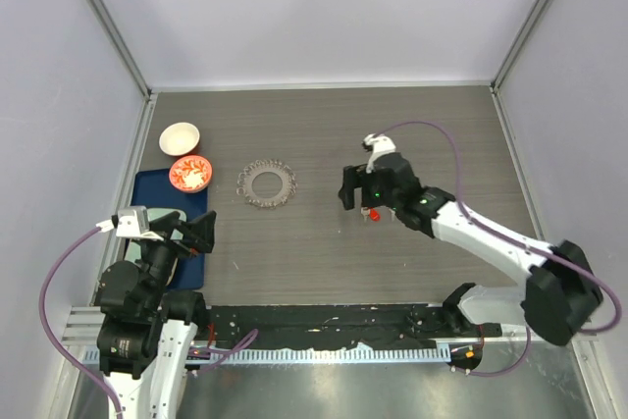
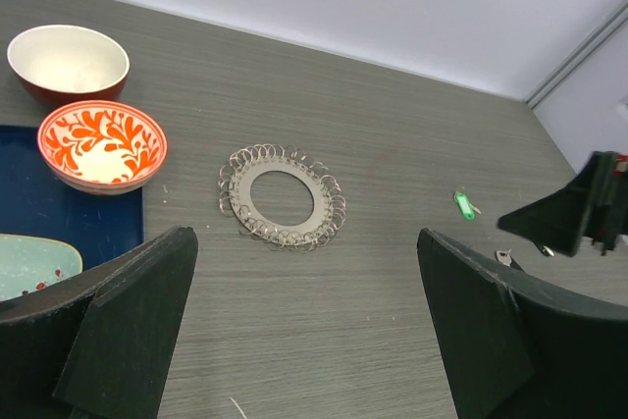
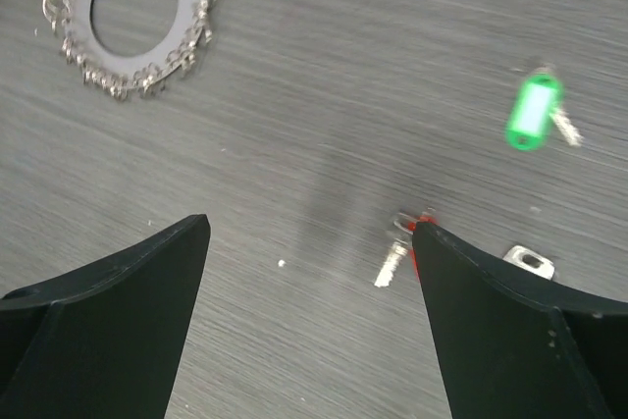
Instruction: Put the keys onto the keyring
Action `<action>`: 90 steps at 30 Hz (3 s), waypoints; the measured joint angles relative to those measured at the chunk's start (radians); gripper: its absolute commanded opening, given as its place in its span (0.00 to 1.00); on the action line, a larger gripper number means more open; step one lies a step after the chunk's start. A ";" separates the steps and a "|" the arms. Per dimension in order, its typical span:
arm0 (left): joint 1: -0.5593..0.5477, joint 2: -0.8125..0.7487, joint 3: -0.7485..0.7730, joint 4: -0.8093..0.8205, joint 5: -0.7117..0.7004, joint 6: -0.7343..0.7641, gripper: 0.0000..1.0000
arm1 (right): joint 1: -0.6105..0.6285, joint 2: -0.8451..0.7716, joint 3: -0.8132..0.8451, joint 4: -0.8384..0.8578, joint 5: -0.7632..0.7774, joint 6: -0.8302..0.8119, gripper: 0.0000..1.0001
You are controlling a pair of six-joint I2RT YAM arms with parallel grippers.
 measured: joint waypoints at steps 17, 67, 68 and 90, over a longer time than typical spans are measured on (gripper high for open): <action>-0.008 -0.013 0.000 -0.003 -0.001 0.000 1.00 | 0.285 0.665 0.365 0.223 0.018 -0.032 0.52; -0.039 -0.021 -0.003 -0.003 0.011 0.000 0.99 | 0.460 0.461 0.021 0.283 -0.127 -0.146 0.01; -0.039 -0.019 -0.003 -0.003 0.011 0.000 1.00 | 0.458 0.456 0.011 0.277 -0.123 -0.145 0.01; -0.039 -0.003 -0.008 0.002 0.020 -0.008 1.00 | 0.452 0.395 0.108 0.037 -0.031 -0.087 0.41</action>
